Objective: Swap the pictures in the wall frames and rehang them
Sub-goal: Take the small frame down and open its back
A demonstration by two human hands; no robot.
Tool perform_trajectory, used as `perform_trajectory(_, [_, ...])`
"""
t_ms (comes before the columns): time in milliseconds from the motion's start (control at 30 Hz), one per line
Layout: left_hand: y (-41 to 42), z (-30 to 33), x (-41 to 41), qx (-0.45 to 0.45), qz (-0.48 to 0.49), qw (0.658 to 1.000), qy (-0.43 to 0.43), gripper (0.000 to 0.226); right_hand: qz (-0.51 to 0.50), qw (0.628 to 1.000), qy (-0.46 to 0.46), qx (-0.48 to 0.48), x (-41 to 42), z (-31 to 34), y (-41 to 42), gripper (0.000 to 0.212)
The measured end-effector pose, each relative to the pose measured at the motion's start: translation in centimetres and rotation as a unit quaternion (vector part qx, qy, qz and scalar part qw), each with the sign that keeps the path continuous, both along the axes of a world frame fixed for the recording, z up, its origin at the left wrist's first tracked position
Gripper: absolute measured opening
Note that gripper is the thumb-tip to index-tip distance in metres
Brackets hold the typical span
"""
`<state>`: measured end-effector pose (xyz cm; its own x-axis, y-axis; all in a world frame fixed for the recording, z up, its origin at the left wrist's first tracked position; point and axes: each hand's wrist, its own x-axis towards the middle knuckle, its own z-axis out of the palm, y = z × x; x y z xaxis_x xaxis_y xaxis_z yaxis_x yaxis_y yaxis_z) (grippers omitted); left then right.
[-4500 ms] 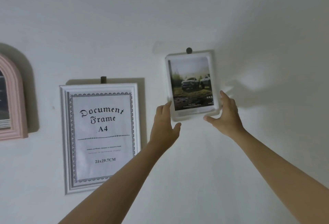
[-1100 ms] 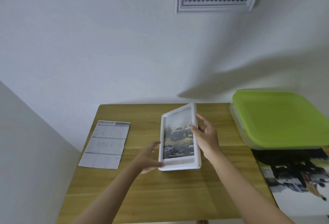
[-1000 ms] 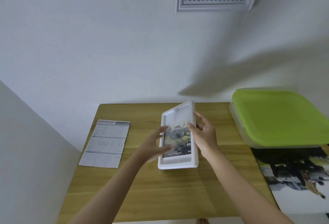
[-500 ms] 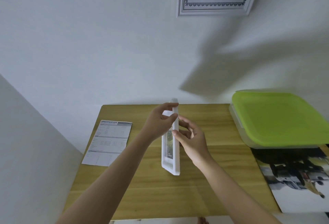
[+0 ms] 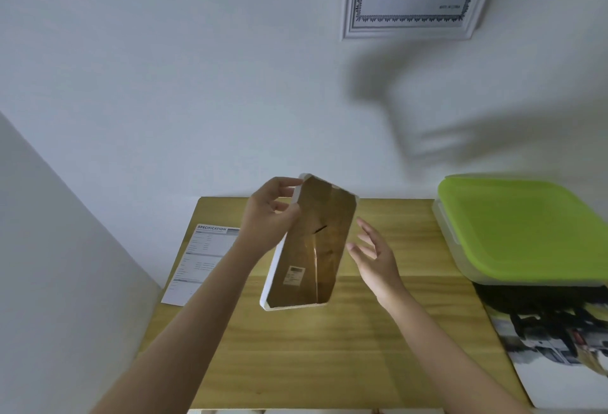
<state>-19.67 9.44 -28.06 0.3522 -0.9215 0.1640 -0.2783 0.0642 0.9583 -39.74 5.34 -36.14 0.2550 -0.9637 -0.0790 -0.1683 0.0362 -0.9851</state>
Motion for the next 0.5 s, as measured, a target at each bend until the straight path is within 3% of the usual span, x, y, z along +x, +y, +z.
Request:
perform_trajectory(200, [0.2, -2.6, 0.8, 0.030, 0.044, 0.990, 0.133, 0.024, -0.044, 0.998, -0.029, -0.022, -0.1, -1.6, 1.1, 0.049])
perform_trajectory(333, [1.4, -5.6, 0.2, 0.071, 0.048, 0.987, 0.139, 0.027, -0.089, 0.995, -0.008, -0.038, -0.5, -3.0, 1.3, 0.049])
perform_trajectory(500, [5.3, -10.1, -1.6, 0.174, -0.019, 0.980, 0.093, 0.046, -0.131, 0.991, 0.016, 0.012, -1.5, -5.5, 2.1, 0.049])
